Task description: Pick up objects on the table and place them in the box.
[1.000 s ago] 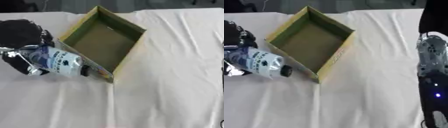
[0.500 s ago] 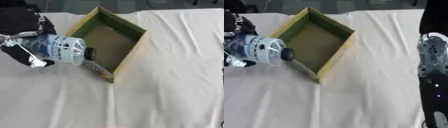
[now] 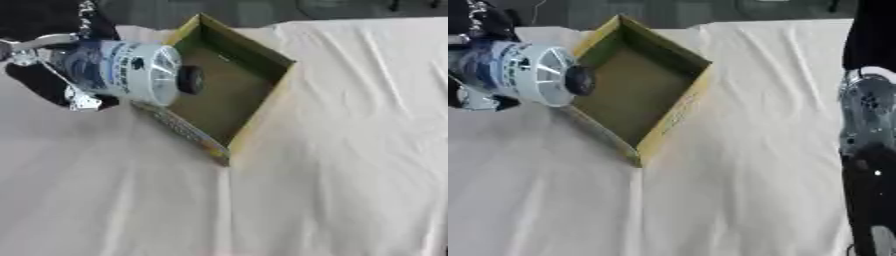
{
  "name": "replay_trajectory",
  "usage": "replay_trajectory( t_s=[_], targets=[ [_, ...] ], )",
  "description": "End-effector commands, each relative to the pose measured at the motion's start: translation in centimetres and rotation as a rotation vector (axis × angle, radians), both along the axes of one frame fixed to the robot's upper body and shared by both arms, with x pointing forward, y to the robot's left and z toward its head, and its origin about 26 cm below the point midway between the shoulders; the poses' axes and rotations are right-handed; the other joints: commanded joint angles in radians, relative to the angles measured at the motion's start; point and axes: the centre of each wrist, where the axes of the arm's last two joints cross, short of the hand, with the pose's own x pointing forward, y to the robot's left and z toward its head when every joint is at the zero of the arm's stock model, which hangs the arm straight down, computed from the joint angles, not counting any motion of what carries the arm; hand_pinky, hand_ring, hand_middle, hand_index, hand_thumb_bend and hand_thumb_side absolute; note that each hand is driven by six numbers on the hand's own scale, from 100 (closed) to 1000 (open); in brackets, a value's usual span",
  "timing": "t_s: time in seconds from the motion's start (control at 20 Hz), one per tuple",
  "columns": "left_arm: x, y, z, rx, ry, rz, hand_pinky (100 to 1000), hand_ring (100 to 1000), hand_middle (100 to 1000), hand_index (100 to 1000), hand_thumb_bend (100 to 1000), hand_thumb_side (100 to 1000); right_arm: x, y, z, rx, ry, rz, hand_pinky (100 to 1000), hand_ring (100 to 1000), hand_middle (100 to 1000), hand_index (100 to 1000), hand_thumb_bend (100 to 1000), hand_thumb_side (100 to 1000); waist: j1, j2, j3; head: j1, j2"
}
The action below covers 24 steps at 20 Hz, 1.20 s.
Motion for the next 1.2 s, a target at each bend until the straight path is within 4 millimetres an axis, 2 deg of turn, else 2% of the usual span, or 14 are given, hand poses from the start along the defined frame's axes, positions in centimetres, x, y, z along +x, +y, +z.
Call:
replay_trajectory(
  t_s=[0.05,0.65,1.2],
  targets=[
    [0.1,0.0,1.3,-0.027,-0.030,-0.008,100,100,199,468,169,613,-0.2,-0.1,0.8,-0.013,-0.024,-0.002,309,440,488,683,100,888,0.006,-0.024,-0.003,0.005,0.000],
    [1.2,-1.3,1.0,-0.092,-0.061,-0.130,100,100,199,474,170,608,-0.2,0.4,1.5,0.000,-0.022,0.024,312,438,486,681,100,888,0.024,-0.024,-0.024,0.029,0.000],
    [2.9,-1.7,-0.1,-0.202,-0.248,-0.321,100,100,196,459,172,588,-0.2,1.4,2.2,-0.001,-0.029,0.073,312,438,487,683,100,889,0.029,-0.003,-0.049,0.050,-0.002]
  ],
)
